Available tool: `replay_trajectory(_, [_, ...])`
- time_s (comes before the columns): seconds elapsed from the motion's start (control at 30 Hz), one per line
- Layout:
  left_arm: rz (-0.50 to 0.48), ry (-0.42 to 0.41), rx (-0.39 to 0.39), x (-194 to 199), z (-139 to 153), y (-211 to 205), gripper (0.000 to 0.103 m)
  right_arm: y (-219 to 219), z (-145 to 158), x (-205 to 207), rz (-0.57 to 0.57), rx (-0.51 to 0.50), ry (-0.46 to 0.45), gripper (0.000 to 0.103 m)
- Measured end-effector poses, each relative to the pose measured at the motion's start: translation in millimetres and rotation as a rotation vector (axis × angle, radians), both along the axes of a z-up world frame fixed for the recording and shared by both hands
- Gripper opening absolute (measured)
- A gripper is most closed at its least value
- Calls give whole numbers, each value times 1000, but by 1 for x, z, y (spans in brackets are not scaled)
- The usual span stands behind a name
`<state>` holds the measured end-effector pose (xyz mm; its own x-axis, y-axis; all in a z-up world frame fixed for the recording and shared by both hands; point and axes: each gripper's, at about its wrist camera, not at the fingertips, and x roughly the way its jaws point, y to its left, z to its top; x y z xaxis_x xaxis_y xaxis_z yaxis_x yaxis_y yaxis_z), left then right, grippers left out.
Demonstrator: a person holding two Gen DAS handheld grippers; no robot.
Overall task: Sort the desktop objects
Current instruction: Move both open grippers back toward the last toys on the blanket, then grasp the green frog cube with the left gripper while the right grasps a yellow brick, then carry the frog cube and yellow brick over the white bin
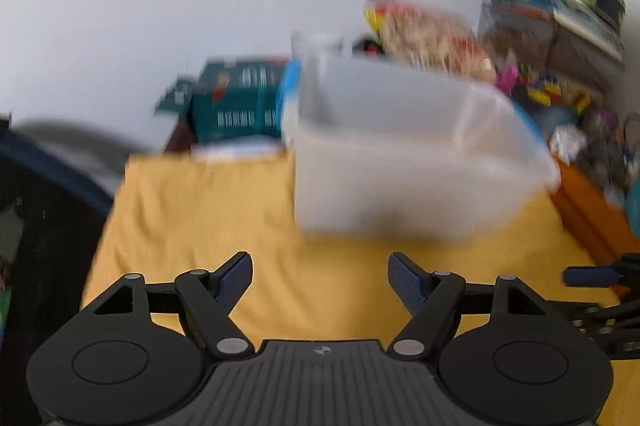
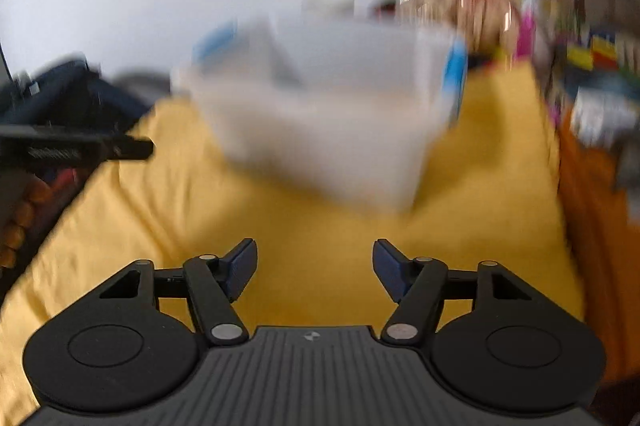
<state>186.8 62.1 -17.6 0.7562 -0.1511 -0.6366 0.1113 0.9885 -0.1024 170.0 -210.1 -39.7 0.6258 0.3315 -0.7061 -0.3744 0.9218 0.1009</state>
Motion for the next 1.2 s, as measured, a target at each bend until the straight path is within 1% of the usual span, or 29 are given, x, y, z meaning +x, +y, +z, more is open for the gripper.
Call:
replay_trajectory(0.1, [-11, 35, 17, -18, -24, -9, 78, 8, -25, -9, -27, -21, 38, 63])
replay_trajectory(0.23, [-45, 50, 37, -21, -43, -32, 77, 16, -41, -6, -55, -22, 50, 62])
replay_trajectory(0.3, [-91, 33, 41, -15, -48, -48, 77, 21, -48, -3, -41, -32, 69, 51])
replay_trajectory(0.33, [-115, 26, 55, -12, -51, -57, 77, 19, -49, 0, -43, -32, 69, 38])
replay_trajectory(0.37, [-139, 26, 73, -8, -54, -67, 77, 17, -48, 0, -48, -31, 58, 35])
replay_trajectory(0.47, [-177, 29, 93, 7, -63, -86, 77, 7, -47, -4, -53, -22, 60, 35])
replay_trajectory(0.5, [-179, 36, 98, 12, -65, -90, 73, 5, -46, -6, -54, -26, 58, 35])
replay_trajectory(0.53, [-182, 51, 87, 17, -69, -92, 63, 2, -45, -7, -57, -27, 58, 35])
replay_trajectory(0.57, [-185, 69, 69, 22, -72, -92, 56, -1, -44, -8, -63, -26, 56, 35])
replay_trajectory(0.6, [-183, 90, 53, 25, -75, -91, 36, -6, -43, -10, -70, -22, 55, 35])
replay_trajectory(0.67, [-182, 88, 57, 23, -77, -92, 35, -13, -40, -13, -83, -9, 54, 35])
replay_trajectory(0.73, [-201, 83, 68, 18, -75, -93, 35, -18, -37, -16, -94, 6, 49, 35])
replay_trajectory(0.8, [-203, 73, 68, 13, -68, -91, 35, -21, -30, -17, -94, 23, 33, 35])
replay_trajectory(0.87, [-195, 45, 47, 7, -51, -84, 35, -22, -16, -18, -83, 42, 2, 35])
replay_trajectory(1.03, [-168, -18, -8, -6, 10, -60, 35, -18, 38, -10, -29, 103, -97, 35])
replay_trajectory(1.1, [-162, -32, -1, -4, 36, -53, 35, -14, 63, 1, -10, 125, -139, 35])
replay_trajectory(1.2, [-125, -70, -26, 10, 76, -41, 35, -9, 94, 22, 7, 149, -189, 35])
